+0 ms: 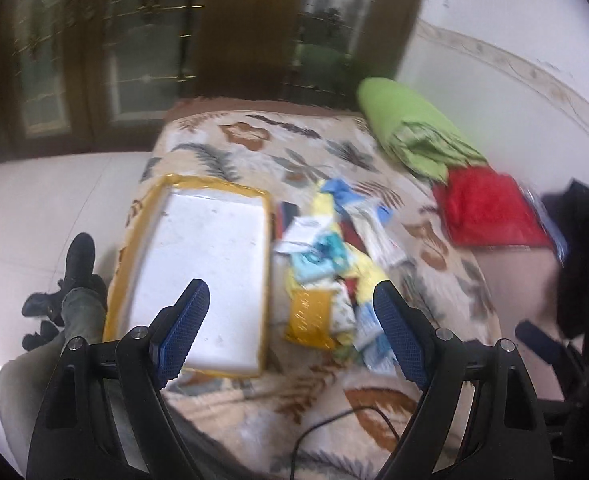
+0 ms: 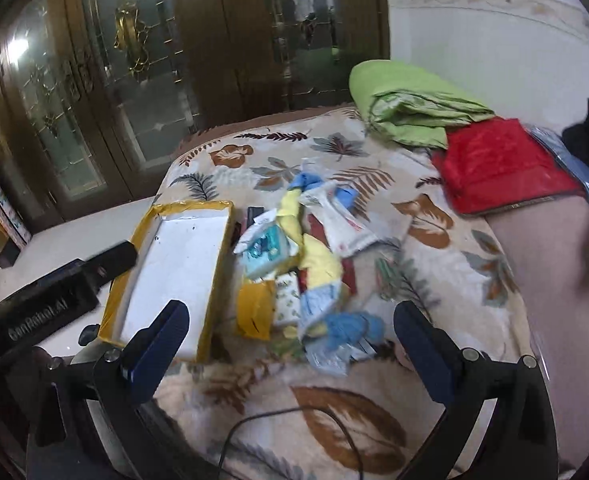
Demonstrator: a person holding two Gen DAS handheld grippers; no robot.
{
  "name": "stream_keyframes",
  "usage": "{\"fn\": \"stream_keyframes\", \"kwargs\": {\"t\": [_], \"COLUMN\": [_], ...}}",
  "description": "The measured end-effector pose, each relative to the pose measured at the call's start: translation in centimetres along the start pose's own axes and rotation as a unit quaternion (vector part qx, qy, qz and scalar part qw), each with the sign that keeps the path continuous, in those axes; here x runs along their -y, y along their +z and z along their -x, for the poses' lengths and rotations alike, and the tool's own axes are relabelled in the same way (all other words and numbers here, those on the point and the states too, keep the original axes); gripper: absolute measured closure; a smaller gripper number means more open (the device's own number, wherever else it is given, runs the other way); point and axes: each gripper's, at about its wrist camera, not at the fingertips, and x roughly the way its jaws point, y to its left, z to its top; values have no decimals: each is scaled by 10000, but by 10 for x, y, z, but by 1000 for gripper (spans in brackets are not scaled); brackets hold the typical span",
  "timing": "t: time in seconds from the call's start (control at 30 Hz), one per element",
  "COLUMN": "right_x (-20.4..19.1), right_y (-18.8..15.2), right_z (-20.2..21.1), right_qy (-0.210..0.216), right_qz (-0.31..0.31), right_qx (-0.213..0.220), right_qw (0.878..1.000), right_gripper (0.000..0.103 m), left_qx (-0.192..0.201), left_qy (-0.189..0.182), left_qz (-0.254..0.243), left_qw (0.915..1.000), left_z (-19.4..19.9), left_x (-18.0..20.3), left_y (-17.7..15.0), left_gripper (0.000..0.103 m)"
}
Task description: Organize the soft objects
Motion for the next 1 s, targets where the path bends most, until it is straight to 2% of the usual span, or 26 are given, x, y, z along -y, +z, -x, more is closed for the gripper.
{"fn": "stream_keyframes", "kwargs": {"t": [0.13, 0.3, 0.57, 0.77, 0.97, 1.0], "right_x": [6, 11, 8, 12, 21, 22], "right_y": [-6, -7, -8, -13, -34, -36], "right_z": [11, 16, 23, 20, -3, -8], "right_qy": [-57, -54, 33, 149, 192, 217], "right_qz": [-63, -163, -121, -178, -272, -280], "right_qx": [-17, 3, 78, -36, -232, -266], "right_qw": [10000, 9999, 9999, 9997, 9992, 9990], "right_gripper": [1, 1, 1, 1, 1, 4], "left_qx": [-104, -48, -80, -100, -597, -665], "left_qy": [-420, -403, -426, -438, -609, -618], "left_qz": [-131, -292, -229, -152, -94, -98], "left_qw": [9990, 9988, 9988, 9989, 9963, 9958], "left_z": [-2, 4, 1, 0, -37, -42], "left_x": [20, 34, 32, 22, 9, 8], "left_y": [3, 8, 6, 5, -9, -11], "left_gripper": [18, 18, 18, 18, 18, 18]}}
